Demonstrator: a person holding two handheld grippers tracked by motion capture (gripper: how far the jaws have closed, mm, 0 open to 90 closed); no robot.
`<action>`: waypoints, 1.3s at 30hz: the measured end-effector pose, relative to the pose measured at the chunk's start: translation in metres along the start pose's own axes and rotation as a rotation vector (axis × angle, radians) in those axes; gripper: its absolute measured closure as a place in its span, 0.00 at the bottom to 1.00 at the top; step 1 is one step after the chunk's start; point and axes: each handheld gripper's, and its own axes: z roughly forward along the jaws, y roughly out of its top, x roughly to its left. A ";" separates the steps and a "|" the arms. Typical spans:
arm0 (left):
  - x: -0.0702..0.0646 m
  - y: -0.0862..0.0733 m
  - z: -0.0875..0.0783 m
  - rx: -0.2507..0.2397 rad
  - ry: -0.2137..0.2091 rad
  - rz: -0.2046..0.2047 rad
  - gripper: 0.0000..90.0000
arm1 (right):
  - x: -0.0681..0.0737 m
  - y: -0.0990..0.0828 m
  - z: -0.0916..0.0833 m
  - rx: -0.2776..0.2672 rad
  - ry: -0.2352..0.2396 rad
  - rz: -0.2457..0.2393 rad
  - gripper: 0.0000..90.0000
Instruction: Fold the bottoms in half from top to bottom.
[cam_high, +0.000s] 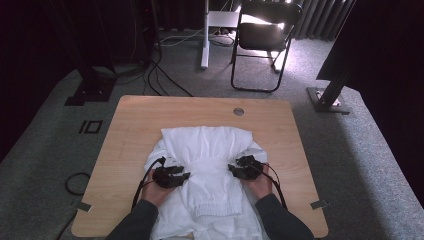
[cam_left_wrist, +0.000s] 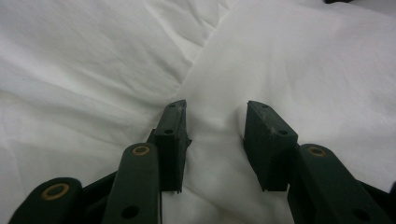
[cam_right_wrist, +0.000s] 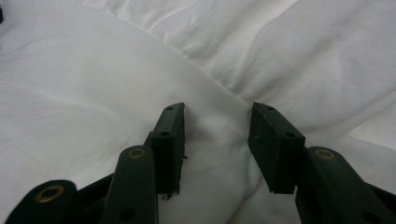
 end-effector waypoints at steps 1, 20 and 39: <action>-0.002 -0.002 -0.002 0.001 -0.016 0.007 0.65 | 0.002 -0.002 -0.001 -0.004 0.000 -0.001 0.61; 0.117 0.066 0.021 -0.069 0.248 -0.251 0.19 | 0.002 -0.007 -0.003 -0.025 0.024 0.003 0.61; 0.118 0.063 0.043 0.015 0.144 -0.229 0.75 | -0.015 0.006 -0.018 -0.099 0.039 0.032 0.61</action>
